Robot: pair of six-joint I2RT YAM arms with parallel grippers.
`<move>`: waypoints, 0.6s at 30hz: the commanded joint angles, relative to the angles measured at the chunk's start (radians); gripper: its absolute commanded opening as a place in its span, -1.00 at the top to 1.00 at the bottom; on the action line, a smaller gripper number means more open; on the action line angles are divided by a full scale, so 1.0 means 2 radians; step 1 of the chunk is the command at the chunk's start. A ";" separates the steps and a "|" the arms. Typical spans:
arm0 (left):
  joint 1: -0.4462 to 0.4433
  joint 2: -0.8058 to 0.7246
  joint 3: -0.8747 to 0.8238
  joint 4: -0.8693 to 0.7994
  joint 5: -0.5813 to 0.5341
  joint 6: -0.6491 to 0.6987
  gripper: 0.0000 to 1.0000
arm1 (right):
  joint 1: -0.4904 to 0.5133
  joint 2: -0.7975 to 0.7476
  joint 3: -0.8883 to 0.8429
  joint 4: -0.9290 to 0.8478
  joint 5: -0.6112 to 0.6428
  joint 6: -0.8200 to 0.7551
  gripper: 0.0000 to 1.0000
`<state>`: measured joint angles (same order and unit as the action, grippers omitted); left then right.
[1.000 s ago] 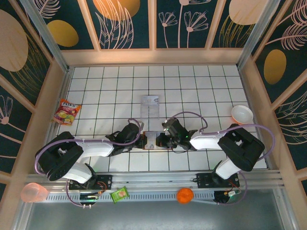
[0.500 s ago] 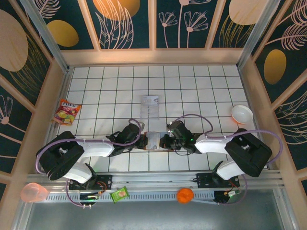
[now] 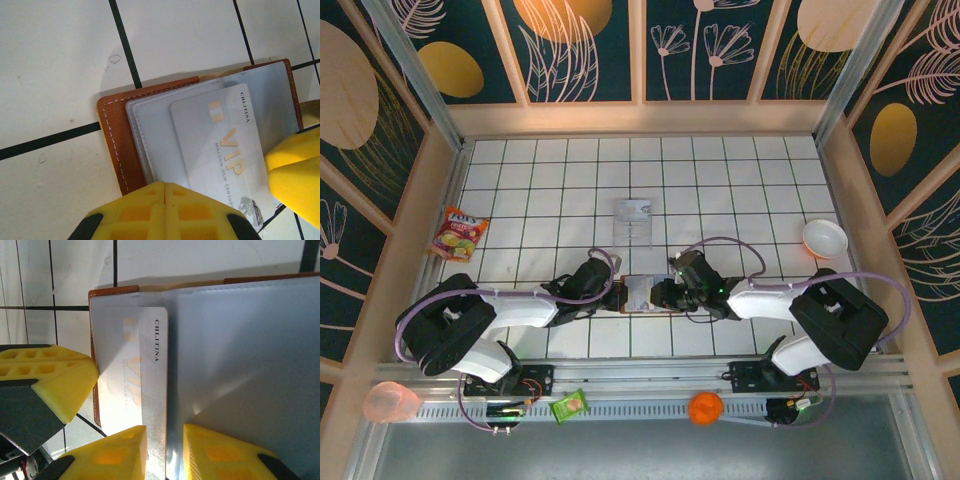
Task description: Take the credit cards out of the card holder
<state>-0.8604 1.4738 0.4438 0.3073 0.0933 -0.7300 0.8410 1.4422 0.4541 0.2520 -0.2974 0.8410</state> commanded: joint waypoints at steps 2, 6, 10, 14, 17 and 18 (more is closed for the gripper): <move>0.000 0.019 -0.012 -0.037 0.009 0.005 1.00 | -0.005 0.020 0.002 0.025 -0.014 -0.001 0.49; 0.000 0.022 -0.011 -0.038 0.015 0.008 1.00 | -0.006 0.030 0.006 0.037 -0.022 0.000 0.57; 0.000 0.017 -0.014 -0.043 0.009 0.004 1.00 | -0.012 0.019 0.001 0.028 -0.009 0.004 0.91; 0.002 0.012 -0.014 -0.045 0.008 0.007 1.00 | -0.023 -0.014 -0.019 -0.002 0.008 0.003 1.00; 0.007 0.008 -0.012 -0.050 0.008 0.015 1.00 | -0.033 -0.047 -0.027 -0.049 0.024 -0.010 1.00; 0.009 0.007 -0.011 -0.053 0.008 0.017 1.00 | -0.038 -0.059 -0.029 -0.064 0.031 -0.016 1.00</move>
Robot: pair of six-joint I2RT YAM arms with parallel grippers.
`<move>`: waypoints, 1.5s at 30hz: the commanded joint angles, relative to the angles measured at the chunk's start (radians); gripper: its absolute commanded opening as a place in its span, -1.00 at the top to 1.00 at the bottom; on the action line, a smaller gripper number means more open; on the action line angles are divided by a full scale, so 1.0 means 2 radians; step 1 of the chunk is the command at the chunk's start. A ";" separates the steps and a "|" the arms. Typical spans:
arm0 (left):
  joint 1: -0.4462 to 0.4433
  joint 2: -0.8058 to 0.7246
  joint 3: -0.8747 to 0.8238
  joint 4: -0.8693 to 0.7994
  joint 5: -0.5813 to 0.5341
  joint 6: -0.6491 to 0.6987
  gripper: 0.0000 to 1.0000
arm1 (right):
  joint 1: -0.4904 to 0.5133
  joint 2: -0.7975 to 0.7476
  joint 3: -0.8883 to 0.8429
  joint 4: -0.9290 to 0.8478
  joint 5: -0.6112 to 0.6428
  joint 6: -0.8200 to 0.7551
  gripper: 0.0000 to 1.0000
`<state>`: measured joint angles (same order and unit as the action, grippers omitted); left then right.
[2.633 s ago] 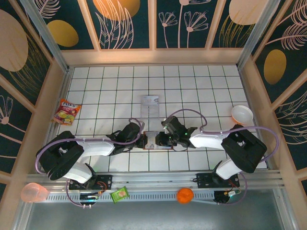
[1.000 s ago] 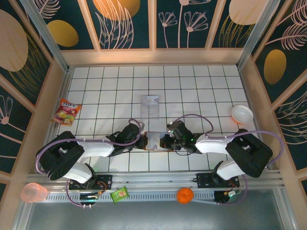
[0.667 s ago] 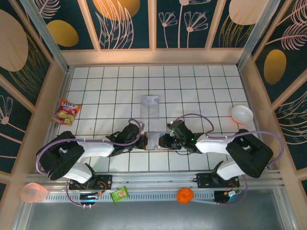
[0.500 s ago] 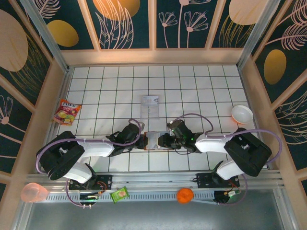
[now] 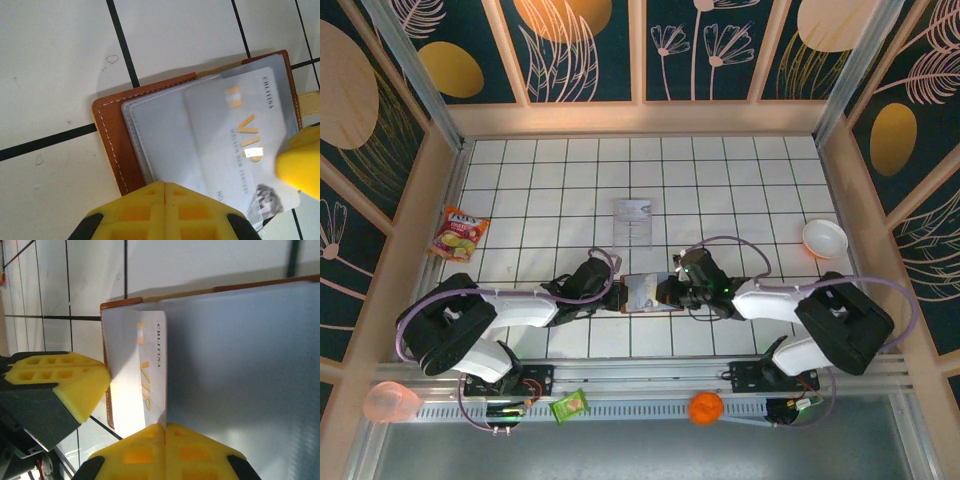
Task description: Take the credit cards out of the card holder
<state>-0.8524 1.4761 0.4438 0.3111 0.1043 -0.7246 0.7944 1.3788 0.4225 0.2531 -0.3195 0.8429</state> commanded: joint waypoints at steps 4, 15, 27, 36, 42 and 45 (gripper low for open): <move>0.016 -0.003 -0.001 -0.070 0.006 0.032 1.00 | -0.032 -0.082 -0.002 -0.125 0.059 -0.066 1.00; 0.026 -0.067 0.021 -0.101 0.029 0.043 -0.34 | -0.028 -0.060 0.220 -0.258 0.094 -0.361 1.00; 0.036 -0.122 -0.002 -0.139 0.035 0.022 -0.97 | -0.039 0.116 0.477 -0.394 0.117 -0.622 1.00; 0.036 -0.126 0.018 -0.186 0.018 0.014 -0.98 | -0.064 0.259 0.689 -0.541 0.093 -0.768 1.00; 0.039 -0.118 0.031 -0.213 0.010 0.013 -0.97 | -0.072 0.318 0.763 -0.595 0.087 -0.833 1.00; 0.042 -0.116 0.030 -0.216 0.007 0.008 -0.98 | -0.080 0.337 0.776 -0.597 0.085 -0.851 1.00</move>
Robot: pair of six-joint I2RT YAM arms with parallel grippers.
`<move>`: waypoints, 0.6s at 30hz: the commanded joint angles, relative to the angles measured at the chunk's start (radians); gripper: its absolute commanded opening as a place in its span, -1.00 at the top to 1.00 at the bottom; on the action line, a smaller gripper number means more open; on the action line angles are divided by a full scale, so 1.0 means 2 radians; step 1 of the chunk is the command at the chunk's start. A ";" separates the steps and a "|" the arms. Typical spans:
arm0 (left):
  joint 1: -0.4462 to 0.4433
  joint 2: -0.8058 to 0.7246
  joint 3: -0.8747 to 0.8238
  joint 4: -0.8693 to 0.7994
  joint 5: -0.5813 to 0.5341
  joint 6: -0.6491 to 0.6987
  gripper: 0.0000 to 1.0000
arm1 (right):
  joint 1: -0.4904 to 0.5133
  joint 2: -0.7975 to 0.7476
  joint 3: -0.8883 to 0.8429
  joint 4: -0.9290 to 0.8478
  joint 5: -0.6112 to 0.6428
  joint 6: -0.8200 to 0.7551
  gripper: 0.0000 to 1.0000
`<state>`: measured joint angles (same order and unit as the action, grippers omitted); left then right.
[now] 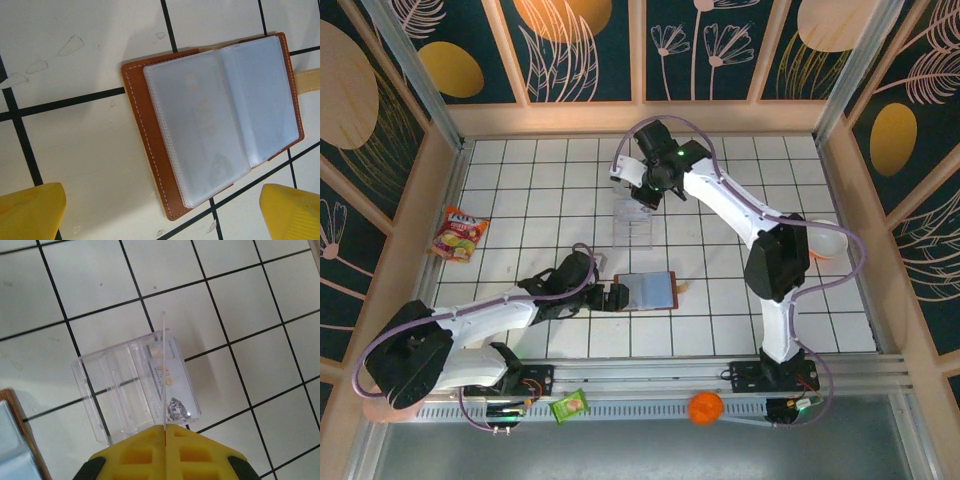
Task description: Take the credit cards out of the card holder
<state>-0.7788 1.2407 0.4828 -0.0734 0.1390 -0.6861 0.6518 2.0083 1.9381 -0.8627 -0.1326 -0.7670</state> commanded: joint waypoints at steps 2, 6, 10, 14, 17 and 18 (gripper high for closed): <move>0.008 0.003 0.011 -0.028 -0.017 -0.015 -0.97 | -0.012 0.034 0.029 -0.045 -0.019 -0.058 1.00; 0.014 0.006 0.011 -0.028 -0.014 -0.017 -0.97 | -0.013 0.047 0.036 -0.043 -0.024 -0.079 1.00; 0.016 0.016 0.012 -0.023 -0.009 -0.018 -0.98 | -0.015 0.057 0.034 -0.040 -0.021 -0.093 1.00; 0.017 0.024 0.016 -0.025 -0.006 -0.018 -0.97 | -0.021 0.067 0.031 -0.027 -0.014 -0.102 1.00; 0.018 0.026 0.019 -0.026 -0.007 -0.017 -0.98 | -0.024 0.070 0.028 -0.018 -0.017 -0.105 1.00; 0.018 0.028 0.021 -0.026 -0.007 -0.017 -0.98 | -0.024 0.070 0.025 -0.015 -0.017 -0.107 1.00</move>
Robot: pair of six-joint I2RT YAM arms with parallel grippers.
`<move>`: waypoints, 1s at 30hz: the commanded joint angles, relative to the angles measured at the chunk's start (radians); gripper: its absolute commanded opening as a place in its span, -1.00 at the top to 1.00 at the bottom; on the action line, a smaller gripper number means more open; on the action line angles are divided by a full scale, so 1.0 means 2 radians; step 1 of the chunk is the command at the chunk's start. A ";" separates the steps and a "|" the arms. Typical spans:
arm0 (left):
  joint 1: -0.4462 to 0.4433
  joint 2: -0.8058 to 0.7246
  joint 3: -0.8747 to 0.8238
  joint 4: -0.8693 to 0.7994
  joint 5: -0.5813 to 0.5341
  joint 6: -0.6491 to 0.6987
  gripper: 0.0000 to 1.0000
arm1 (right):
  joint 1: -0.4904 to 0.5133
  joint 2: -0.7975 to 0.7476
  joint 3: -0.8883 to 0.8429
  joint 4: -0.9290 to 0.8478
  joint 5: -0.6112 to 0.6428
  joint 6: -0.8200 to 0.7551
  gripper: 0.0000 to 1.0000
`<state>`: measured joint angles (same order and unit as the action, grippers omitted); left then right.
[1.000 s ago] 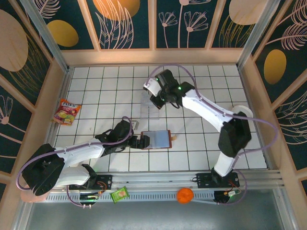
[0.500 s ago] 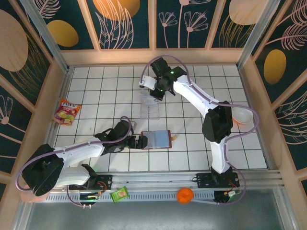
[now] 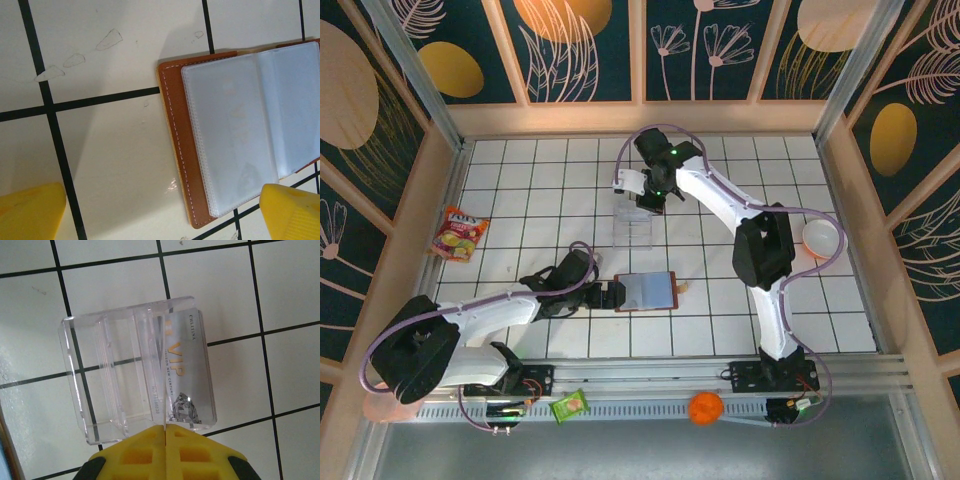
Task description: Take the credit cards out of the card holder
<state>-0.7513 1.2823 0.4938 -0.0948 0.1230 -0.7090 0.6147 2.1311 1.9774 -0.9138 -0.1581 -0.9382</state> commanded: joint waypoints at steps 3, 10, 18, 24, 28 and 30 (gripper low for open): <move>0.005 0.011 0.018 -0.015 0.004 -0.005 -0.97 | -0.005 0.012 0.001 0.024 0.003 -0.024 1.00; 0.004 0.010 0.022 -0.013 0.009 -0.006 -0.98 | -0.007 0.021 0.002 0.024 -0.009 -0.031 1.00; 0.006 -0.001 0.024 -0.017 0.011 -0.007 -0.98 | -0.007 0.034 0.006 0.027 -0.012 -0.030 1.00; 0.005 -0.010 0.022 -0.014 0.010 -0.008 -0.97 | -0.009 0.019 0.005 0.078 -0.008 0.009 0.57; 0.005 -0.027 0.019 -0.007 0.008 -0.014 -0.98 | -0.013 -0.014 0.007 0.122 -0.049 0.056 0.43; 0.005 -0.039 0.016 -0.008 0.001 -0.018 -0.98 | -0.013 -0.037 -0.011 0.156 -0.066 0.086 0.38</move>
<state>-0.7460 1.2427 0.5182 -0.1062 0.1303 -0.7193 0.5995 2.1708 1.9705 -0.7181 -0.2150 -0.8677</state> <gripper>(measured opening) 0.988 0.302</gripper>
